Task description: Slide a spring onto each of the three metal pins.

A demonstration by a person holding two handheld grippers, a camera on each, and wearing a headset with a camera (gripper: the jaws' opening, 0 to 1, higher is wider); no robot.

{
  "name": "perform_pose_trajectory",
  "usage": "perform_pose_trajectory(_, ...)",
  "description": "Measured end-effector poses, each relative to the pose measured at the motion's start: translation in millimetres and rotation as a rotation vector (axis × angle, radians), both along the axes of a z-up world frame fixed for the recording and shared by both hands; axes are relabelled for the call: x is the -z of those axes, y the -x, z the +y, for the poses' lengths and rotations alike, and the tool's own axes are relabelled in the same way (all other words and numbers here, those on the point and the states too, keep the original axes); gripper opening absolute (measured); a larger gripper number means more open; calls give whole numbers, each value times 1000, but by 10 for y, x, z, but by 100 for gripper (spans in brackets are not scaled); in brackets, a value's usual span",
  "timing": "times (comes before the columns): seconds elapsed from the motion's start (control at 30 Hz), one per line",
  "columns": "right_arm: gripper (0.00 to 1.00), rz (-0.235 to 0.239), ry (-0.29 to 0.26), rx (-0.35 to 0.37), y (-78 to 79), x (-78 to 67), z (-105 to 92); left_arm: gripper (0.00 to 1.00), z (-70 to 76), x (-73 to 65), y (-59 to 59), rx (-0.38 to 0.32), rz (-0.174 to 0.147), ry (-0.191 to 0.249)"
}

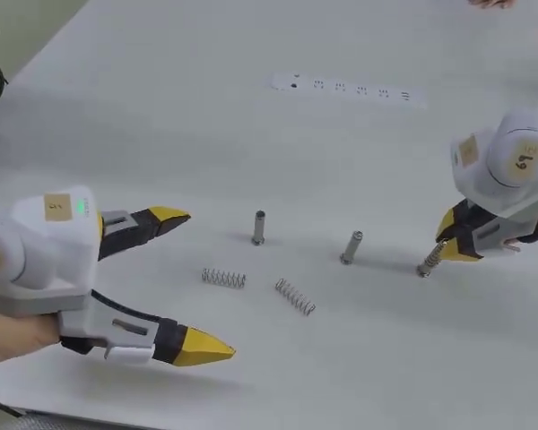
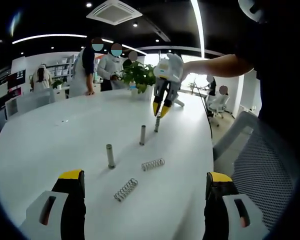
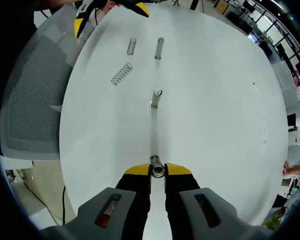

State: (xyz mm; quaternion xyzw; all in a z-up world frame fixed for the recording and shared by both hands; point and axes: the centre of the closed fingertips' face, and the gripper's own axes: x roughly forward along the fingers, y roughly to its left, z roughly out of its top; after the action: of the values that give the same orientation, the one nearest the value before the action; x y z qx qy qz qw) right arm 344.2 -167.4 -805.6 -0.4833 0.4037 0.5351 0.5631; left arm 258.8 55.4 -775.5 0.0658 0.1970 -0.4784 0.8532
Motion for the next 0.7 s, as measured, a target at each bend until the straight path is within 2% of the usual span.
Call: perform_pose_trajectory(0.7, 7, 19, 13, -1, 23, 189, -39, 98, 10, -14, 10, 2, 12, -3)
